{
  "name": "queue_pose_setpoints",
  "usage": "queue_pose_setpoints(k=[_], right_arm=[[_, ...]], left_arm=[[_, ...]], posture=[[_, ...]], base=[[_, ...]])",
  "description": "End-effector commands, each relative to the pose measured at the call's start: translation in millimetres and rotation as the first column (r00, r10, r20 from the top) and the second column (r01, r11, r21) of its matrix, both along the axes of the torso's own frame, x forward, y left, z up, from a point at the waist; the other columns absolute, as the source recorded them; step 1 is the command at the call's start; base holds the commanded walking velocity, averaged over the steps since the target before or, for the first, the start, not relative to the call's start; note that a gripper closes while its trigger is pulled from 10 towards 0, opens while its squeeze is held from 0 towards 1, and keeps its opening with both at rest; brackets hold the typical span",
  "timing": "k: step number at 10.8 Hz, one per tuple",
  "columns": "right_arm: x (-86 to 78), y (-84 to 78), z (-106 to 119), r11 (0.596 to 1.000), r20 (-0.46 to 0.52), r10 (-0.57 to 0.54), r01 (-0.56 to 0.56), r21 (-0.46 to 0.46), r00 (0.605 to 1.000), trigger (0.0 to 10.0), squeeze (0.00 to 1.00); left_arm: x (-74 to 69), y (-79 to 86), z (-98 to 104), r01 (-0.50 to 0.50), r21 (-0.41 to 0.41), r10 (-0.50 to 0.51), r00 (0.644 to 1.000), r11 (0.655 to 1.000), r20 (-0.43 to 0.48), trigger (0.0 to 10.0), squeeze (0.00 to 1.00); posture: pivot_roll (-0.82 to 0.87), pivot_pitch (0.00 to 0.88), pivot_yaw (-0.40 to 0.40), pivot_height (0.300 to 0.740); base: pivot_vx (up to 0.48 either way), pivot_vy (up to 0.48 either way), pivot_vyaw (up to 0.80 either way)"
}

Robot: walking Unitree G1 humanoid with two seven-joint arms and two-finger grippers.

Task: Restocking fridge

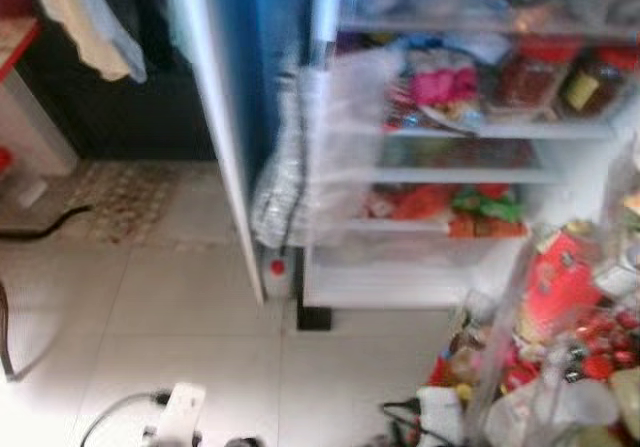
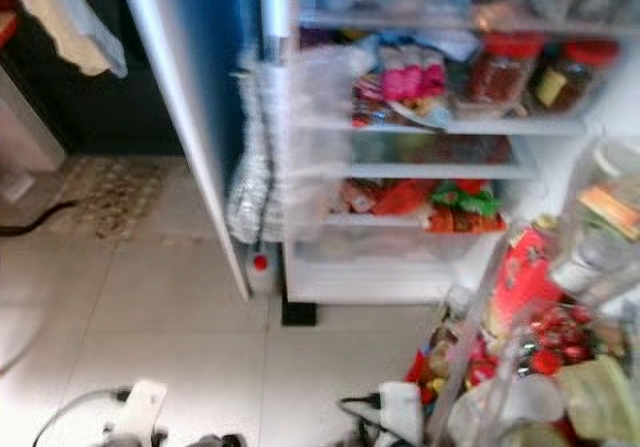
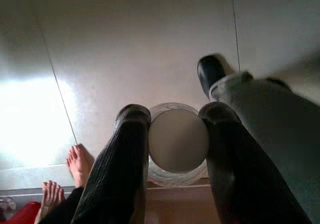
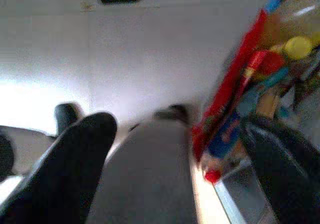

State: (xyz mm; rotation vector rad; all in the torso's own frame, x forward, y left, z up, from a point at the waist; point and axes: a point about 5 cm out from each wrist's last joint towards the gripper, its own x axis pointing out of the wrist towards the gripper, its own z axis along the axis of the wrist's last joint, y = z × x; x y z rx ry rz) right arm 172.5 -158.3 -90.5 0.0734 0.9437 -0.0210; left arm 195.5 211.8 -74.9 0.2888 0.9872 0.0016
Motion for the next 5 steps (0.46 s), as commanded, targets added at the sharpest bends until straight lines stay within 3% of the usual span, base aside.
queue_pose_setpoints(k=[1, 5], right_arm=[[-9.5, -26.2, -2.4, 0.998, -0.036, -0.034, 0.032, -0.055, 0.999, 10.0, 0.00], [-9.0, -26.3, -2.1, 0.998, -0.033, -0.032, 0.030, -0.056, 0.999, 10.0, 0.00]], left_arm=[[-10.9, 0.1, -5.8, -0.005, 0.005, 0.005, 0.999, 1.000, -0.046, 10.0, 0.00], [-10.7, -0.3, -5.8, -0.004, 0.008, 0.004, 0.999, 1.000, -0.047, 10.0, 0.00]], posture=[[-0.15, 0.187, -0.051, 0.740], [-0.16, 0.185, -0.051, 0.740]], base=[[0.000, 0.000, 0.00], [0.000, 0.000, 0.00]])
